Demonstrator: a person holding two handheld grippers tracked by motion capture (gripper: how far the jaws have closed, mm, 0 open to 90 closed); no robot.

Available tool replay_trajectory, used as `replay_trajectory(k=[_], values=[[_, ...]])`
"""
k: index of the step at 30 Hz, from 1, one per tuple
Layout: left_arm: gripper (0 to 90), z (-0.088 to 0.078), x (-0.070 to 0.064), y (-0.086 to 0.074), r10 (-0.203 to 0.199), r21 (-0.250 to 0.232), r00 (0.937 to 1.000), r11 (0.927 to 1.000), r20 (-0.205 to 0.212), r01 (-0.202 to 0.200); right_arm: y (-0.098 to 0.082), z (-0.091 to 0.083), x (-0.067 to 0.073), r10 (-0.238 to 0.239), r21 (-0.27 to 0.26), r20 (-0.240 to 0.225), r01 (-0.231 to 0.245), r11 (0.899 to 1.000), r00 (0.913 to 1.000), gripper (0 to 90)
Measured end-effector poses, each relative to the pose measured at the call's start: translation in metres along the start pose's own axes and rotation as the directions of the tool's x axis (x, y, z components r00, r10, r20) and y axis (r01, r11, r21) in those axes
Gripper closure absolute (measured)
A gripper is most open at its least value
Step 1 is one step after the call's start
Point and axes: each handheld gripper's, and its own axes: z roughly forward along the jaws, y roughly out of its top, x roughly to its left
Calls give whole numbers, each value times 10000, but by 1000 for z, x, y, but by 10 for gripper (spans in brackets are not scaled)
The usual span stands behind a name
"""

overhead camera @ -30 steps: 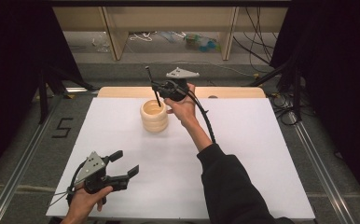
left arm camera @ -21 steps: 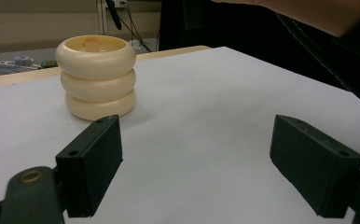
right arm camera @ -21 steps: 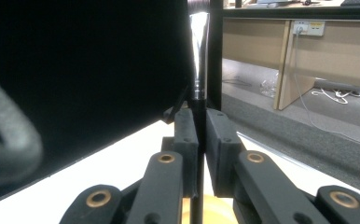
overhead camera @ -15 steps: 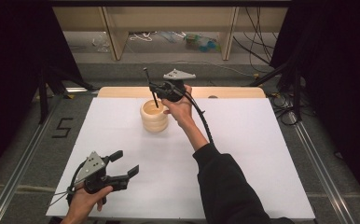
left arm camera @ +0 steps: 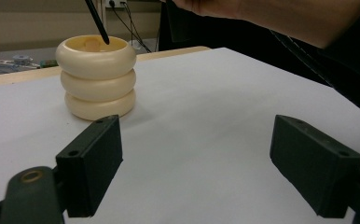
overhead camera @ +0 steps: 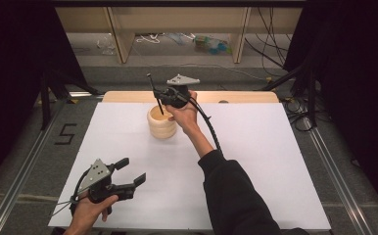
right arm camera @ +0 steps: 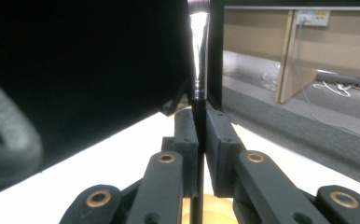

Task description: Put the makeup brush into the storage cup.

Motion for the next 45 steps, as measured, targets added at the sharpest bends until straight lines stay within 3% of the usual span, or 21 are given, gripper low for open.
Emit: replay_trajectory(k=[9, 24, 41, 45], values=[[169, -1, 0, 0, 20, -35, 10000, 10000, -5, -20, -9, 7, 0, 153, 257, 32, -153, 9996, 9999, 840], [169, 0, 0, 0, 28, -96, 10000, 10000, 36, -28, -17, 11, 0, 10, 1009, 355, -46, 9949, 9994, 840], [169, -1, 0, 0, 40, -13, 10000, 10000, -39, -40, -26, 12, -1, 173, 1301, 284, -208, 9913, 9994, 835], [169, -1, 0, 0, -18, -13, 10000, 10000, -45, 18, -27, 10, -1, 250, 1423, 340, -296, 9894, 9991, 790]])
